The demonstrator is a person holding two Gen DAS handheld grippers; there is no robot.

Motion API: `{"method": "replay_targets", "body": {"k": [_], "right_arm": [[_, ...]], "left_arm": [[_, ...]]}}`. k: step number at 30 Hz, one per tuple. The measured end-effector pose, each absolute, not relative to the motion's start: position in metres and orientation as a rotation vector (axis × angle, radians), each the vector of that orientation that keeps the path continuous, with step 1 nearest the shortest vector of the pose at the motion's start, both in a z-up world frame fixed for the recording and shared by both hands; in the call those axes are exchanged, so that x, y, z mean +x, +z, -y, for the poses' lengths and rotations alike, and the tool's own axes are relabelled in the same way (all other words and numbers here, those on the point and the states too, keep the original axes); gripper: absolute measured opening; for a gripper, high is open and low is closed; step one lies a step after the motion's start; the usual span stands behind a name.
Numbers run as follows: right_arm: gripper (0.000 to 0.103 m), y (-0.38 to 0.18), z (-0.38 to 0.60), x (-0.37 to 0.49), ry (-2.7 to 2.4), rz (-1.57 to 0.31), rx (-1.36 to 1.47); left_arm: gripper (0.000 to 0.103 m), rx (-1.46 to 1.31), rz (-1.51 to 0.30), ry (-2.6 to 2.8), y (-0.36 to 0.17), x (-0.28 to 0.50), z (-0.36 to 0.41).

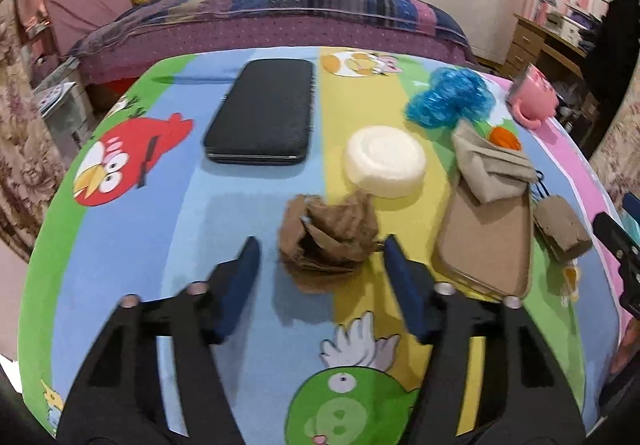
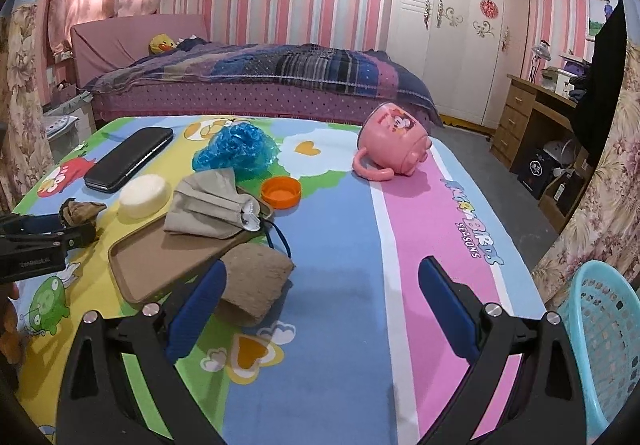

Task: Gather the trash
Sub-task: 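Grasp the brown crumpled paper with the left gripper while the right gripper grasps the brown pad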

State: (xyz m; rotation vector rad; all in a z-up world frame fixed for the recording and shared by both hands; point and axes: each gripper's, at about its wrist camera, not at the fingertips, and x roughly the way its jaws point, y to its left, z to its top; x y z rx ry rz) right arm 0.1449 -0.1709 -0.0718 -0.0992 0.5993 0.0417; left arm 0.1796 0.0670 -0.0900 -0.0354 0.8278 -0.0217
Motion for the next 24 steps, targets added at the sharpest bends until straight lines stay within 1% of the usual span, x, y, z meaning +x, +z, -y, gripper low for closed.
{"method": "replay_targets", "body": {"k": [1, 4, 9, 14, 15, 16, 17, 18, 20, 22, 24], "right_arm": [[0.095, -0.072, 0.170, 0.145, 0.047, -0.602, -0.104], [0.095, -0.073, 0.166, 0.145, 0.060, -0.610, -0.111], [0.094, -0.077, 0.152, 0.150, 0.084, -0.664, -0.118], [0.092, -0.081, 0.140, 0.158, 0.097, -0.697, -0.127], [0.089, -0.084, 0.137, 0.163, 0.106, -0.720, -0.127], [0.082, -0.086, 0.136, 0.166, 0.118, -0.737, -0.129], [0.077, -0.088, 0.134, 0.167, 0.125, -0.748, -0.130], [0.068, -0.090, 0.133, 0.170, 0.136, -0.762, -0.131], [0.056, -0.089, 0.134, 0.169, 0.143, -0.760, -0.122], [0.053, -0.089, 0.135, 0.168, 0.152, -0.751, -0.112], [0.052, -0.087, 0.137, 0.164, 0.154, -0.745, -0.119]], "left_arm": [[0.048, -0.021, -0.821, -0.032, -0.089, 0.179, -0.063], [0.046, 0.038, -0.789, -0.024, -0.083, 0.174, -0.053], [0.046, 0.039, -0.717, -0.014, -0.062, 0.165, -0.055], [0.046, 0.008, -0.708, -0.007, -0.054, 0.165, -0.063], [0.046, 0.003, -0.709, -0.008, -0.054, 0.165, -0.064], [0.046, -0.001, -0.709, -0.009, -0.053, 0.165, -0.065], [0.046, -0.005, -0.708, -0.010, -0.052, 0.165, -0.065], [0.046, -0.006, -0.706, -0.010, -0.052, 0.165, -0.065], [0.046, -0.008, -0.700, -0.012, -0.049, 0.163, -0.066], [0.046, -0.007, -0.697, -0.013, -0.047, 0.163, -0.065], [0.046, -0.002, -0.692, -0.011, -0.045, 0.161, -0.065]]}}
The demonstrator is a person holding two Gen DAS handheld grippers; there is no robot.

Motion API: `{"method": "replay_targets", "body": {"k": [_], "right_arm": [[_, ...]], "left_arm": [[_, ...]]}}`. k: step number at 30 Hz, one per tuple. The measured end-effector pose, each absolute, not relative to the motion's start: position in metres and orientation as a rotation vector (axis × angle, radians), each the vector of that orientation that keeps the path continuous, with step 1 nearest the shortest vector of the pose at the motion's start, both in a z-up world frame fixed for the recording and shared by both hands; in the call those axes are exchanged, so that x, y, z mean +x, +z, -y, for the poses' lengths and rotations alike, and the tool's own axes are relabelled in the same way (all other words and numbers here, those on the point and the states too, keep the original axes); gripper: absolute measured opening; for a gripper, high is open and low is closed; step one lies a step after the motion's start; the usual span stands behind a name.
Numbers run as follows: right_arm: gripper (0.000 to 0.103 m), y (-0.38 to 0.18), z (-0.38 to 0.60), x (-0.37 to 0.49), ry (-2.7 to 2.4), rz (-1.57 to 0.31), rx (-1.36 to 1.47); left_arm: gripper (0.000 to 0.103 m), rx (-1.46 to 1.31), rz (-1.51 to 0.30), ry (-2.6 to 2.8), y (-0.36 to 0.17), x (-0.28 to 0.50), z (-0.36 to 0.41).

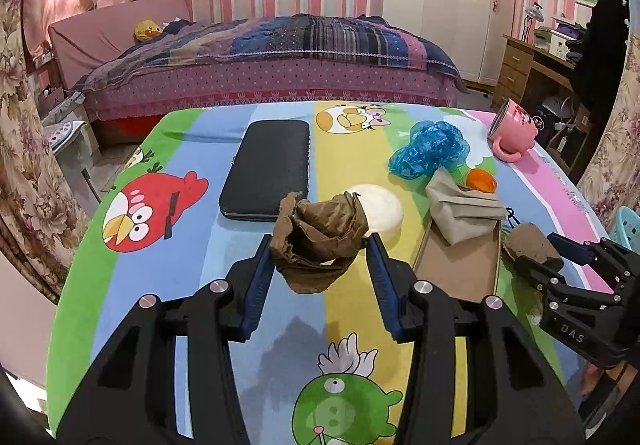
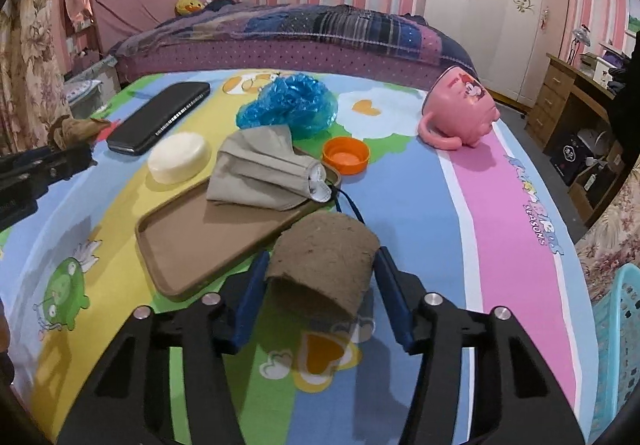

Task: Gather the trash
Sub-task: 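Grasp the brown crumpled paper with the left gripper while the right gripper grasps the brown pad, then lift the brown paper and brown pad and carry them over the basket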

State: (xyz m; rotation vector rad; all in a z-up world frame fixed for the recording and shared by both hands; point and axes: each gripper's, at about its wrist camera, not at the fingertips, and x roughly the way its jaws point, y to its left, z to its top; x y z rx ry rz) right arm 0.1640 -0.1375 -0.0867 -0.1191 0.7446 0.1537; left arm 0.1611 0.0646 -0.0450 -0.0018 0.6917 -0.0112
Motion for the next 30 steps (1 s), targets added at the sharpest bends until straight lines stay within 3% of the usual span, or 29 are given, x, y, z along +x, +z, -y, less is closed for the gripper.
{"method": "replay_targets", "body": {"k": [30], "right_arm": [[0.052, -0.054, 0.192, 0.139, 0.061, -0.643, -0.071]], "left_arm": [[0.046, -0.014, -0.647, -0.027, -0.024, 0.155, -0.043]]}}
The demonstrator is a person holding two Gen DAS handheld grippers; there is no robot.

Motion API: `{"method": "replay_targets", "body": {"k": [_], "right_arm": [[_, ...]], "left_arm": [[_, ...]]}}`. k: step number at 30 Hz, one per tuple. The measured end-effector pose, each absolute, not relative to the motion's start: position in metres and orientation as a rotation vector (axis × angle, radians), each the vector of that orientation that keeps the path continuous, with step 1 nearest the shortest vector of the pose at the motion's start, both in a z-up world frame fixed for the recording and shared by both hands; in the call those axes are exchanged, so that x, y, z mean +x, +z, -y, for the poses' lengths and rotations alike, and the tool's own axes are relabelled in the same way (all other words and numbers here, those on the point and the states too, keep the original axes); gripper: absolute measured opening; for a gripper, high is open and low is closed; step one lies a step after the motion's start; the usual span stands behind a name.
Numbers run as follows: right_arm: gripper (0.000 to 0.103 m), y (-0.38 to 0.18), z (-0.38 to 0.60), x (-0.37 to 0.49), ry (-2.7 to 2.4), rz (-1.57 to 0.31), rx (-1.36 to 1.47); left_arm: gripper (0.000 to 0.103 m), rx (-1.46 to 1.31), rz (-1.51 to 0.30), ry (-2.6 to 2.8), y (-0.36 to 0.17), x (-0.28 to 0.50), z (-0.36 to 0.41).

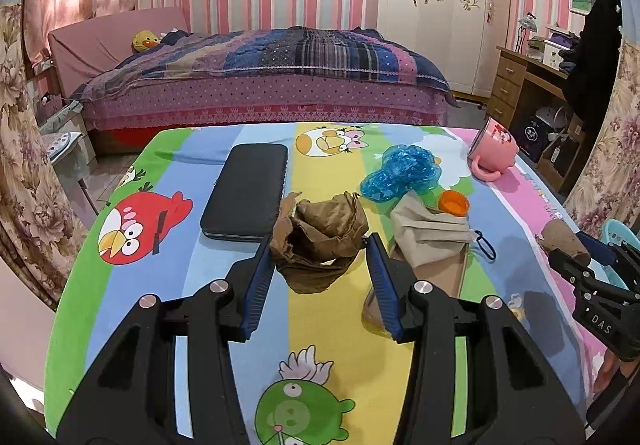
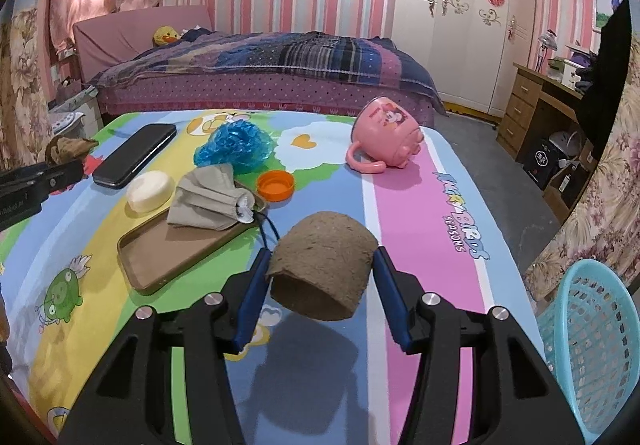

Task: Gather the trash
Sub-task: 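Lift the brown paper and brown pad and carry them over the basket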

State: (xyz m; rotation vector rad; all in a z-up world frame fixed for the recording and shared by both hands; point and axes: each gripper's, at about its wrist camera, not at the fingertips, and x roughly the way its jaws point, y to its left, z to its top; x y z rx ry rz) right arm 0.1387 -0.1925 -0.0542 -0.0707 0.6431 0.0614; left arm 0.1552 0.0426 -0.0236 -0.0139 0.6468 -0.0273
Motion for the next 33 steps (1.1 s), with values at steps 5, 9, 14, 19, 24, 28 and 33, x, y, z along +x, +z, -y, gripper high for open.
{"method": "replay_targets", "body": {"k": [5, 9, 14, 19, 24, 28, 33], "right_arm": [[0.052, -0.049, 0.200, 0.136, 0.051, -0.631, -0.059], [0.052, -0.043, 0.207, 0.132, 0.042, -0.617, -0.053], [0.052, -0.038, 0.212, 0.126, 0.029, -0.609, -0.061], [0.052, -0.032, 0.221, 0.122, 0.021, -0.597, -0.043], [0.052, -0.020, 0.235, 0.111, 0.024, -0.569, -0.020], [0.052, -0.014, 0.253, 0.100, 0.018, -0.558, -0.007], [0.052, -0.009, 0.284, 0.086, -0.032, -0.545, -0.003]], "left_arm": [[0.046, -0.018, -0.633, -0.030, -0.018, 0.153, -0.037], [0.046, -0.029, -0.631, -0.036, -0.015, 0.153, -0.031], [0.046, -0.021, -0.623, -0.050, -0.011, 0.150, -0.019], [0.046, -0.028, -0.615, -0.057, -0.007, 0.149, -0.011], [0.046, -0.041, -0.605, -0.060, -0.006, 0.146, -0.004], [0.046, -0.040, -0.604, -0.081, -0.005, 0.145, 0.009], [0.046, -0.015, -0.599, -0.118, -0.006, 0.141, 0.035]]}}
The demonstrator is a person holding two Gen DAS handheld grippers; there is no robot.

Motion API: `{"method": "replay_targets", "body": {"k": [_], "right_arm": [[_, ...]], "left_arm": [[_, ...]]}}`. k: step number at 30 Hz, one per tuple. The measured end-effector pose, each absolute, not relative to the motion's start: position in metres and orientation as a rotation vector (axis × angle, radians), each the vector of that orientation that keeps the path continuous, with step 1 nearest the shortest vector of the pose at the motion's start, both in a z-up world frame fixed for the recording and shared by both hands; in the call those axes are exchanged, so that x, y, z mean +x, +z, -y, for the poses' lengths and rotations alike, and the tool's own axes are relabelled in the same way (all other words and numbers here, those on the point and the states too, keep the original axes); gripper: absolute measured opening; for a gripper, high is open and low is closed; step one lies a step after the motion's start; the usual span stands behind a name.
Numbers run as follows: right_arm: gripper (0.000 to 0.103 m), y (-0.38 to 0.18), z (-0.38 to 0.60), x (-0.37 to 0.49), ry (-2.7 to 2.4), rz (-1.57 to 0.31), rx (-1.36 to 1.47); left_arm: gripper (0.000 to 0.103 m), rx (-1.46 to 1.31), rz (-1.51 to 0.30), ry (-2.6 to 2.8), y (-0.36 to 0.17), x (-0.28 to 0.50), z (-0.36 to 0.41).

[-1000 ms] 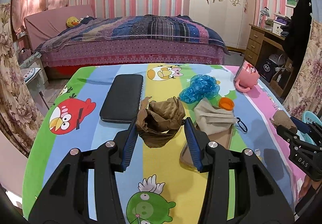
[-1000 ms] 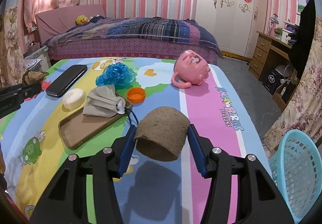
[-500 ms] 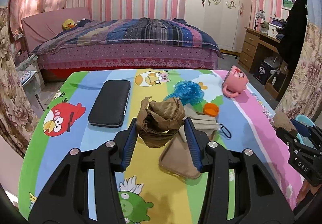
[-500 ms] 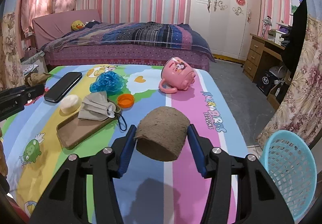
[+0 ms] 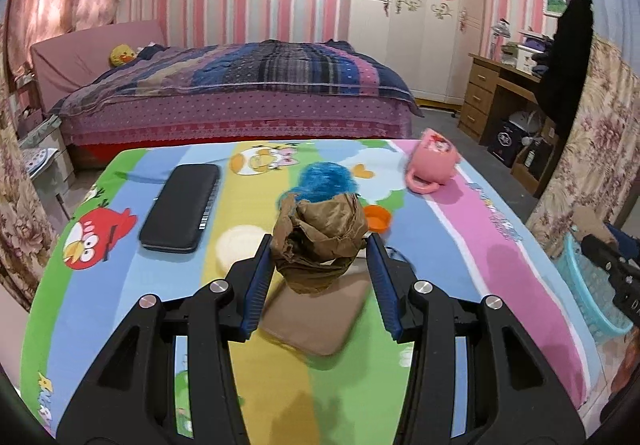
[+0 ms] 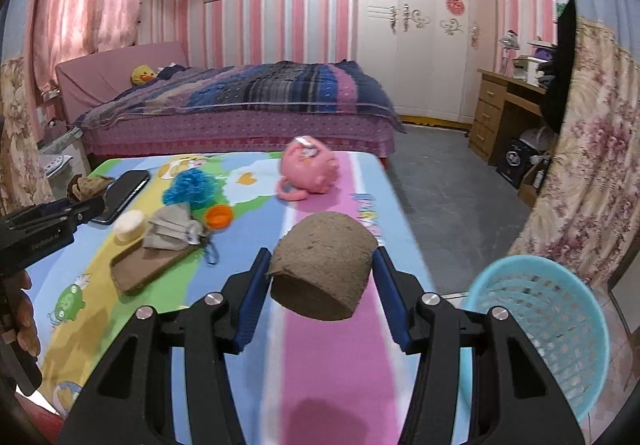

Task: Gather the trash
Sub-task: 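Lift the brown paper and brown pad and carry them over the basket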

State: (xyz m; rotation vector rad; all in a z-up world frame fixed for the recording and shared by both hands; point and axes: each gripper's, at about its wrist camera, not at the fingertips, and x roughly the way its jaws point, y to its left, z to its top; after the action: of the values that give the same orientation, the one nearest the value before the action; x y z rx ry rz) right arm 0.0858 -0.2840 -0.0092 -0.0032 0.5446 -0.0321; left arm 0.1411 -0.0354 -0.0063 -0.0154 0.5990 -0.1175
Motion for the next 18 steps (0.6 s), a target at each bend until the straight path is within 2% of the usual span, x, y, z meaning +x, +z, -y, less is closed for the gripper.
{"method": "replay_targets", "body": {"k": [18], "right_arm": [[0.052, -0.001, 0.411, 0.035, -0.263, -0.499, 0.041]], "left_arm": [[0.046, 0.014, -0.560, -0.322, 0.002, 0.119, 0.149]]}}
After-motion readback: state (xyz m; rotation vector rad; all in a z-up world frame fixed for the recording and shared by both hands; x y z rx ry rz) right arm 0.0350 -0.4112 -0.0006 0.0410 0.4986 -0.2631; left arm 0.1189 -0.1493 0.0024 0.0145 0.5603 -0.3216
